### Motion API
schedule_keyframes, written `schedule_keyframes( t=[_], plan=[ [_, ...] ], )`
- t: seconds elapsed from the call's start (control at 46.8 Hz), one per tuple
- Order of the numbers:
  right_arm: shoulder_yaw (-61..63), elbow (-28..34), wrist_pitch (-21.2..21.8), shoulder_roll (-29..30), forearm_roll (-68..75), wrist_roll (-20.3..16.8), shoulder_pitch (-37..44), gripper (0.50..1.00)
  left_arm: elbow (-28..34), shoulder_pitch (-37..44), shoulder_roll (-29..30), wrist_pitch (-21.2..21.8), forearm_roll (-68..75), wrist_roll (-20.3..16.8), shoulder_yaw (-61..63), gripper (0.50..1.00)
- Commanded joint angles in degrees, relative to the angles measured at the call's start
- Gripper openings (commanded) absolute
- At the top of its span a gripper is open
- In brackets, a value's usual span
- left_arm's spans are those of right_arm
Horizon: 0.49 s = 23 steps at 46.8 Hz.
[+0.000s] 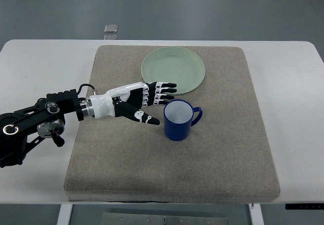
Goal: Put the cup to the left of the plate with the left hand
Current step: 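Reach the left hand across the pad toward the blue mug, then wrap the left hand fingers around the blue mug body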
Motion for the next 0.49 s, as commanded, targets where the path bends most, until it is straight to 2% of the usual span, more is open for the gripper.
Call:
schedule_keyframes(
  t=[0.0,0.47],
  plan=[
    [0.00,0.01,0.00,0.00,0.00,0.01,0.00,0.934,0.12,0.13,-0.14,0.09,0.97,0.09,0.03,0.994],
    [0.00,0.01,0.00,0.00,0.00,-0.08,0.00,0.934,1.79,-0.40,-1.72,1.40,1.76,0.18,0.11,0.994]
  ],
)
